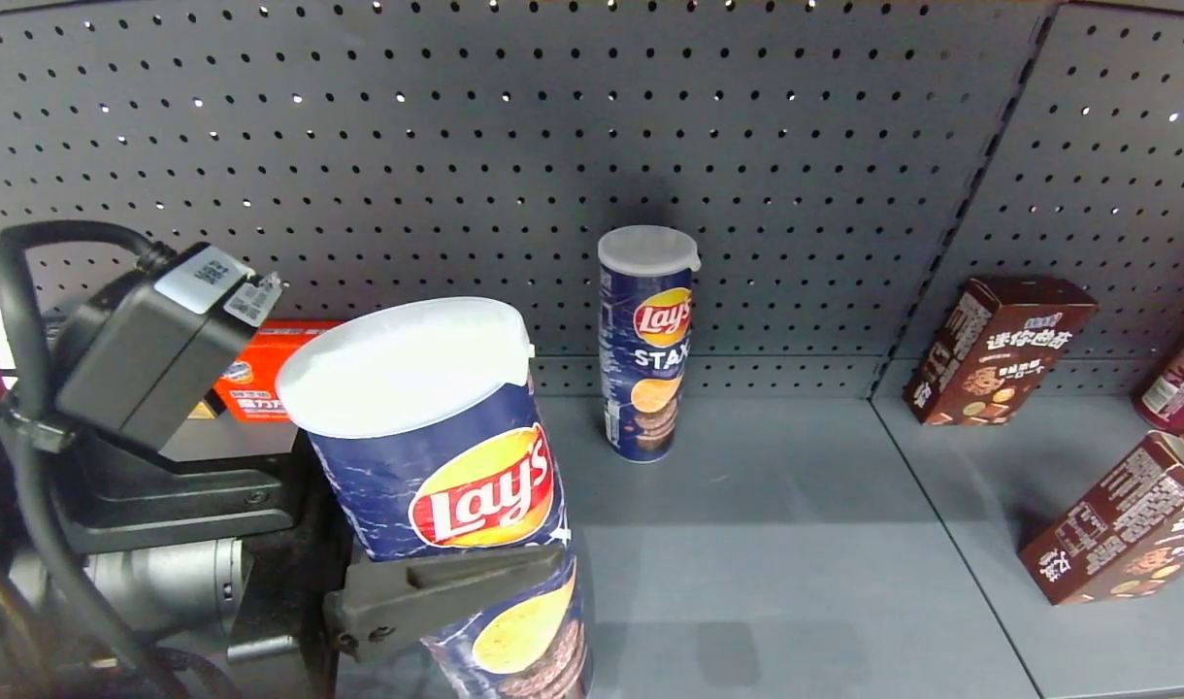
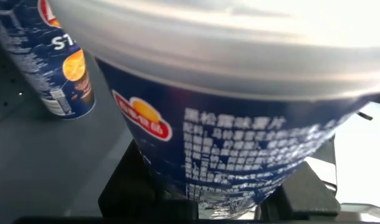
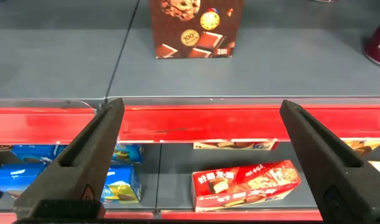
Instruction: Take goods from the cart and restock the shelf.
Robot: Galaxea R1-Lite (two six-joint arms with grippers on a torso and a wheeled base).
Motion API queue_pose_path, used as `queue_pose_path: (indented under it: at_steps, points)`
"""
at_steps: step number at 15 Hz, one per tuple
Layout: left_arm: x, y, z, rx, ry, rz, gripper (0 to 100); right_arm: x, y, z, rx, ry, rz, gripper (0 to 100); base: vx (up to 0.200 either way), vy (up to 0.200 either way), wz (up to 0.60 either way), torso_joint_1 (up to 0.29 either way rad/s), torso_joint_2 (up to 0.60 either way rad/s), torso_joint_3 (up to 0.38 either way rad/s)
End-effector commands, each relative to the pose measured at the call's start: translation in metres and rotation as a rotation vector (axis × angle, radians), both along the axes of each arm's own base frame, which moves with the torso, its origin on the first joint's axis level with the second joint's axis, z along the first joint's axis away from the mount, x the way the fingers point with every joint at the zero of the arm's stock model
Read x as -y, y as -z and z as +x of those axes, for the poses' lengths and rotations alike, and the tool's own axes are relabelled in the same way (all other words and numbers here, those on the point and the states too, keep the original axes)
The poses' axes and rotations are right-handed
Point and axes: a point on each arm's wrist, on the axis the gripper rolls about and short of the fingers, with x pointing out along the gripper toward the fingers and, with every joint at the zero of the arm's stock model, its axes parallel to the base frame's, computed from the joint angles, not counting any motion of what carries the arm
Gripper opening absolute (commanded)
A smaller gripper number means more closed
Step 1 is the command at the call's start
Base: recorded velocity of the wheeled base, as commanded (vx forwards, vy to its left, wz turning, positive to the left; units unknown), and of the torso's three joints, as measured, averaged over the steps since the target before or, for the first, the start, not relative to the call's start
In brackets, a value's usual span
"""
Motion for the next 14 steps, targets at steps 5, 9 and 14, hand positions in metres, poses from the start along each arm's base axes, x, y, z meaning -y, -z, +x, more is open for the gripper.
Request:
queue_pose_path:
  at_steps: [5, 9, 14]
  points:
    - [0.001, -0.005, -0.02, 0.0, -0.021, 0.018, 0, 0.0, 0.0, 0.0, 0.002, -0.003, -0.008, 100, 0.0, 0.0, 0.0, 0.0, 0.0, 0.0]
    - [0.007, -0.005, -0.015, -0.016, -0.019, 0.042, 0, -0.003, -0.07, 0.003, 0.045, -0.08, 0.049, 100, 0.0, 0.0, 0.0, 0.0, 0.0, 0.0]
    - [0.002, -0.005, 0.002, 0.011, -0.088, 0.026, 0, -0.003, -0.111, 0.007, 0.052, -0.26, 0.031, 100, 0.0, 0.0, 0.0, 0.0, 0.0, 0.0]
